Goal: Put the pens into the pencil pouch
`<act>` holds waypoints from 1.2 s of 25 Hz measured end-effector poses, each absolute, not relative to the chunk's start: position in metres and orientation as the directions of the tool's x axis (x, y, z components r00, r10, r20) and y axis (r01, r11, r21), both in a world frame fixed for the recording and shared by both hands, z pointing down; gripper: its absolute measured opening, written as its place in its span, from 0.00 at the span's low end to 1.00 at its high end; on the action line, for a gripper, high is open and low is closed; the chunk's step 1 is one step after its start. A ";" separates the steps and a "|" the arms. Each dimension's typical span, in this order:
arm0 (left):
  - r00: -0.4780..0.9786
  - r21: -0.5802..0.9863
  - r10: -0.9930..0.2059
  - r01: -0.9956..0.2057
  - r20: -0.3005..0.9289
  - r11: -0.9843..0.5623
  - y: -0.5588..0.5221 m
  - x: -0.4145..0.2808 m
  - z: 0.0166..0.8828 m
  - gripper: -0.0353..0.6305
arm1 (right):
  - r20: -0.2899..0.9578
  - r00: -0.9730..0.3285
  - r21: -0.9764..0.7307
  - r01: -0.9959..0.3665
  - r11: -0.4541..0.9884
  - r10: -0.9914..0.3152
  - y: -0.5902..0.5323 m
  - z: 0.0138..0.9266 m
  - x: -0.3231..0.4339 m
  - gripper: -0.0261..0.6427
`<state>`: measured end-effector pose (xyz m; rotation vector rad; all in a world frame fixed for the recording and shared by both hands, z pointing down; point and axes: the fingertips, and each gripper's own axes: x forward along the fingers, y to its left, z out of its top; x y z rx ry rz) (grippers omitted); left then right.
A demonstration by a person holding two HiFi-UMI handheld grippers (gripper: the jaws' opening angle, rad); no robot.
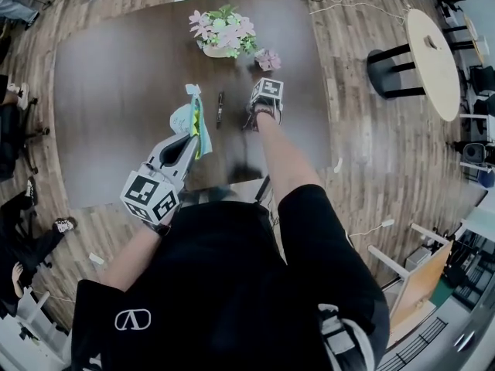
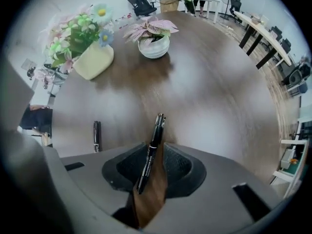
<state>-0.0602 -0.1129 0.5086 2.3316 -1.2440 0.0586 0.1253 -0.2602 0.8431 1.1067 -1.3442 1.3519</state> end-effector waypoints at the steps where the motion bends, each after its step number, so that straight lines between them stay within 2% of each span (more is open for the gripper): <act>1: 0.582 0.402 -0.770 -0.791 0.262 -0.461 -0.113 -0.061 0.509 0.07 | 0.986 -0.165 -0.165 -0.986 0.011 0.014 -0.260 0.845 0.130 0.16; 2: 0.581 0.402 -0.770 -0.792 0.264 -0.459 -0.114 -0.063 0.510 0.07 | 0.989 -0.150 -0.150 -0.988 0.019 0.018 -0.259 0.847 0.133 0.11; 9: 0.579 0.389 -0.768 -0.797 0.273 -0.462 -0.113 -0.066 0.510 0.07 | 0.979 -0.203 -0.202 -0.978 0.042 -0.030 -0.262 0.837 0.133 0.11; 14: 0.591 0.385 -0.763 -0.789 0.263 -0.479 -0.117 -0.065 0.507 0.07 | 0.935 -0.295 -0.282 -0.955 0.090 -0.195 -0.289 0.792 0.126 0.11; 18: 0.609 0.387 -0.754 -0.774 0.244 -0.501 -0.119 -0.059 0.499 0.07 | 0.866 -0.346 -0.300 -0.937 0.178 -0.360 -0.314 0.721 0.123 0.11; 23: 0.636 0.378 -0.741 -0.754 0.215 -0.537 -0.124 -0.051 0.488 0.07 | 0.674 -0.412 -0.241 -0.907 0.345 -0.613 -0.328 0.596 0.114 0.11; 27: 0.654 0.369 -0.732 -0.738 0.188 -0.565 -0.126 -0.045 0.475 0.07 | 0.439 -0.447 -0.108 -0.887 0.449 -0.779 -0.304 0.492 0.106 0.11; 30: 0.665 0.367 -0.727 -0.728 0.170 -0.580 -0.128 -0.042 0.463 0.07 | 0.244 -0.455 0.021 -0.880 0.474 -0.856 -0.272 0.427 0.104 0.11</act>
